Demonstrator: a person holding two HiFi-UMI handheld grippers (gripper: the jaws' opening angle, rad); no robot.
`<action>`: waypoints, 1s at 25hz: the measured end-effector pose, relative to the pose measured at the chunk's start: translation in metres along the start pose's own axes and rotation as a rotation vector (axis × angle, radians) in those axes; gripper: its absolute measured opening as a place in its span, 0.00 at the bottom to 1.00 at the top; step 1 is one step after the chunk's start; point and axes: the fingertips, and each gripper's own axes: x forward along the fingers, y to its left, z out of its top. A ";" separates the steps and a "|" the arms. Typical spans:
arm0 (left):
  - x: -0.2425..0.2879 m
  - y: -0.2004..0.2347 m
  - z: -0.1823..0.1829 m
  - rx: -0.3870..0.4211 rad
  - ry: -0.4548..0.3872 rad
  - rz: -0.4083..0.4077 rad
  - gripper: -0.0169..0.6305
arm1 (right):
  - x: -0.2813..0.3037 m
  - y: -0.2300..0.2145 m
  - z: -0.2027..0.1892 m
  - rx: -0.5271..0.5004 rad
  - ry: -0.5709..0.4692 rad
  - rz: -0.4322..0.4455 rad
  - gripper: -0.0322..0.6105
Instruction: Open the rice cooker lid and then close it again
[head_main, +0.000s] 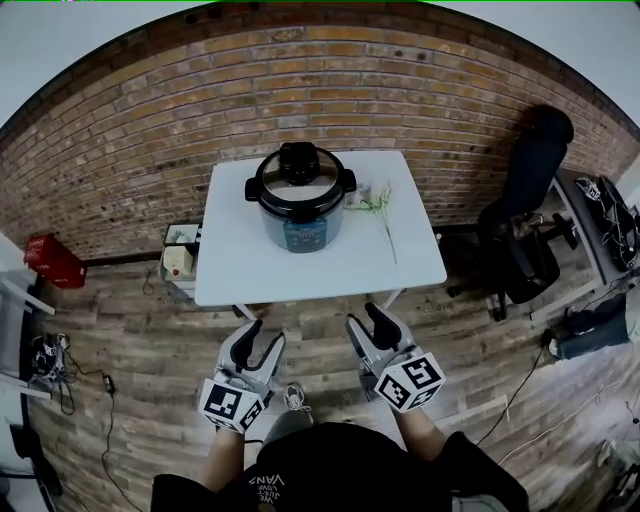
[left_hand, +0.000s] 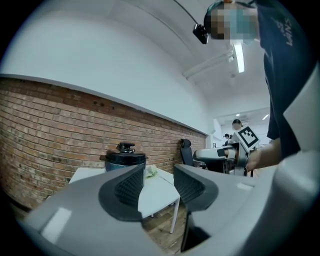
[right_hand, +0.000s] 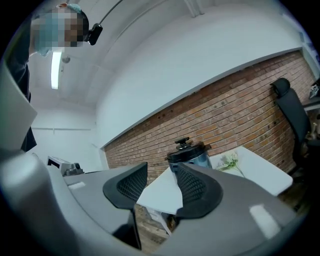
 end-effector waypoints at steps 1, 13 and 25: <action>0.005 0.013 0.003 -0.003 -0.003 -0.005 0.28 | 0.011 0.001 0.002 0.001 -0.003 -0.010 0.33; 0.054 0.093 0.016 0.003 0.009 -0.130 0.30 | 0.090 -0.003 0.012 0.011 -0.036 -0.128 0.34; 0.120 0.117 0.018 -0.004 0.007 -0.145 0.44 | 0.136 -0.056 0.024 0.017 -0.020 -0.131 0.46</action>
